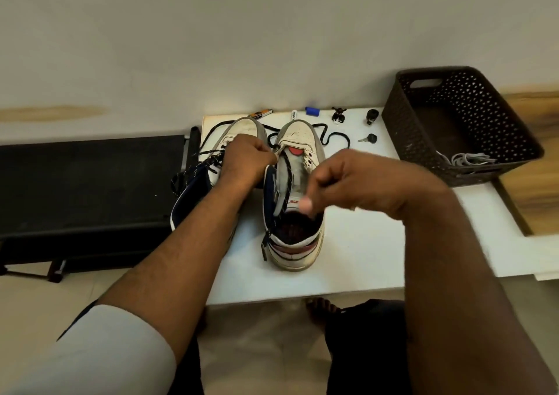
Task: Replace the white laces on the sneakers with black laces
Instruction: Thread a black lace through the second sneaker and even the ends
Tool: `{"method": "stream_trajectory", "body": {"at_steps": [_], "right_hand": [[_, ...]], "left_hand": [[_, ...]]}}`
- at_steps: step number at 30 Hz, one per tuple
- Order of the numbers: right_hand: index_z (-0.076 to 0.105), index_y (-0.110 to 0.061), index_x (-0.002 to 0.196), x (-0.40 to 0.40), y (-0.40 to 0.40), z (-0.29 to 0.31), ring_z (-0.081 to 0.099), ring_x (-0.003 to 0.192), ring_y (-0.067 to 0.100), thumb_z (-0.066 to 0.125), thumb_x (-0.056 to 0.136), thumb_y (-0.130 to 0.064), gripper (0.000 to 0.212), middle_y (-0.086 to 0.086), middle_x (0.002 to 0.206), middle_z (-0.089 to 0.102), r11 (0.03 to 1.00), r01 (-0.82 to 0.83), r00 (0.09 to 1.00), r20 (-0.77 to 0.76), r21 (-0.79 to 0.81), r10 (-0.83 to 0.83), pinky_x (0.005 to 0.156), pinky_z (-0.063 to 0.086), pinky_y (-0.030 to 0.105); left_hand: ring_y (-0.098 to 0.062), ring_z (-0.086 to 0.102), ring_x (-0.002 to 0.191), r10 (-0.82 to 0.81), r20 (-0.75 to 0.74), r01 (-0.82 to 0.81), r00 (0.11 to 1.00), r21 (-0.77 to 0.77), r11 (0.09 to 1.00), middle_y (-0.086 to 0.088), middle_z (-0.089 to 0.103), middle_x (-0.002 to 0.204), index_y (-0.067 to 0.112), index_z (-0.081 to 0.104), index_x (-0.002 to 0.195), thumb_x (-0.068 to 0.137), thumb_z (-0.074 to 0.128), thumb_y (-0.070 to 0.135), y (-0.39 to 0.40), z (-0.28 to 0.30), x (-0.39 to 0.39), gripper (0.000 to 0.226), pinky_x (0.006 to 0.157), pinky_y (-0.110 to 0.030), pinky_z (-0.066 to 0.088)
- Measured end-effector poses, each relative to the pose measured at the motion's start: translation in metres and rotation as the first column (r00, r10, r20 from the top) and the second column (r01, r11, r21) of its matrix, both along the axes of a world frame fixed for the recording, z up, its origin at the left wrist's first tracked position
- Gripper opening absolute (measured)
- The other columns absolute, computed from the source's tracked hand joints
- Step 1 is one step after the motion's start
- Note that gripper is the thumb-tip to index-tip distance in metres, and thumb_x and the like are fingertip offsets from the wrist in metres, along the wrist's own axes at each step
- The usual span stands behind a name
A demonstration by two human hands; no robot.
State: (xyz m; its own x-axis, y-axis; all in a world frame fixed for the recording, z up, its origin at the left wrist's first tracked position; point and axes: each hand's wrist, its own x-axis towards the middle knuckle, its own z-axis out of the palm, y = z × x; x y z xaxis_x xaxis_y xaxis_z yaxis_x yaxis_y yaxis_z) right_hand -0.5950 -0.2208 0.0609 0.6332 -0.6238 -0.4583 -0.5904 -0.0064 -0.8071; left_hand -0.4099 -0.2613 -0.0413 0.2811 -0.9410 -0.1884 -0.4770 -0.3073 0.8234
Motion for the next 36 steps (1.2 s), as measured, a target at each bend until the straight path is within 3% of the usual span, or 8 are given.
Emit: {"method": "stream_trajectory", "body": {"at_steps": [4,8,15,19,22,25,29,36], "right_hand": [[0.068,-0.007,0.072,-0.033,-0.035,-0.048,0.05,0.056,0.017,0.076,0.079,-0.026,0.022,0.008,0.068,0.061,0.753,0.607,0.779,0.003,-0.255,-0.627,0.052,0.042,0.029],[0.066,0.0,0.089,-0.041,-0.053,-0.099,0.066,0.066,0.026,0.078,0.079,-0.02,0.026,0.014,0.078,0.067,0.747,0.611,0.651,-0.372,-0.262,-0.662,0.071,0.06,0.041],[0.059,-0.007,0.104,-0.025,-0.06,-0.139,0.065,0.095,0.03,0.074,0.081,-0.026,0.034,0.009,0.1,0.063,0.716,0.562,0.561,-0.445,-0.414,-0.698,0.075,0.052,0.034],[0.062,-0.001,0.087,-0.014,-0.064,-0.144,0.066,0.075,0.03,0.064,0.085,-0.005,0.005,0.017,0.09,0.067,0.665,0.716,0.625,-0.231,-0.212,-0.746,0.068,0.059,0.038],[0.06,-0.004,0.076,-0.005,-0.064,-0.121,0.059,0.054,0.018,0.062,0.088,0.002,0.013,0.012,0.068,0.063,0.513,0.846,0.495,0.144,0.143,-0.857,0.05,0.054,0.027],[0.059,-0.007,0.076,0.001,-0.068,-0.104,0.061,0.054,0.014,0.06,0.089,0.003,0.016,0.007,0.064,0.062,0.485,0.853,0.399,0.36,0.193,-0.843,0.055,0.056,0.027],[0.059,-0.008,0.077,0.013,-0.065,-0.11,0.063,0.062,0.019,0.061,0.089,0.002,0.016,0.014,0.072,0.065,0.497,0.859,0.419,0.392,0.121,-0.819,0.055,0.054,0.028],[0.062,-0.011,0.075,0.022,-0.063,-0.123,0.06,0.06,0.018,0.064,0.087,0.0,0.016,0.01,0.069,0.065,0.478,0.876,0.423,0.372,0.067,-0.826,0.059,0.053,0.029]], "left_hand": [[-0.019,0.067,0.088,-0.047,-0.012,0.047,0.999,-0.012,0.999,-0.007,0.072,0.094,0.008,0.074,0.097,0.081,0.068,0.005,-0.002,-0.001,0.0,0.017,0.084,-0.033,0.055],[-0.012,0.062,0.088,-0.111,0.051,0.113,0.992,-0.023,0.993,-0.001,0.068,0.098,0.013,0.072,0.104,0.081,0.066,0.0,-0.001,0.005,-0.005,0.026,0.075,-0.018,0.044],[0.006,0.059,0.075,-0.205,0.154,0.236,0.967,-0.229,0.944,0.008,0.071,0.093,0.018,0.076,0.097,0.085,0.06,0.007,0.005,0.037,-0.018,0.023,0.067,-0.001,0.041],[-0.006,0.06,0.094,-0.352,0.257,0.356,0.9,0.033,0.934,0.002,0.068,0.117,0.017,0.073,0.111,0.086,0.054,0.005,0.007,0.034,-0.021,0.034,0.076,-0.009,0.041],[-0.022,0.062,0.103,-0.436,0.267,0.391,0.859,0.206,0.897,-0.008,0.062,0.127,0.014,0.063,0.125,0.087,0.05,0.008,0.006,0.032,-0.023,0.041,0.083,-0.025,0.047],[-0.025,0.057,0.114,-0.494,0.288,0.413,0.82,0.299,0.86,-0.01,0.055,0.133,0.012,0.056,0.131,0.085,0.051,0.009,0.007,0.028,-0.029,0.046,0.097,-0.036,0.048],[-0.028,0.05,0.122,-0.375,0.43,0.327,0.821,0.182,0.927,-0.005,0.051,0.136,0.021,0.059,0.13,0.089,0.055,0.013,0.011,0.018,-0.037,0.042,0.103,-0.043,0.043],[-0.027,0.057,0.115,-0.289,0.33,0.256,0.899,0.14,0.956,-0.003,0.067,0.121,0.031,0.068,0.119,0.087,0.062,0.018,0.001,0.009,-0.035,0.035,0.102,-0.039,0.044]]}}
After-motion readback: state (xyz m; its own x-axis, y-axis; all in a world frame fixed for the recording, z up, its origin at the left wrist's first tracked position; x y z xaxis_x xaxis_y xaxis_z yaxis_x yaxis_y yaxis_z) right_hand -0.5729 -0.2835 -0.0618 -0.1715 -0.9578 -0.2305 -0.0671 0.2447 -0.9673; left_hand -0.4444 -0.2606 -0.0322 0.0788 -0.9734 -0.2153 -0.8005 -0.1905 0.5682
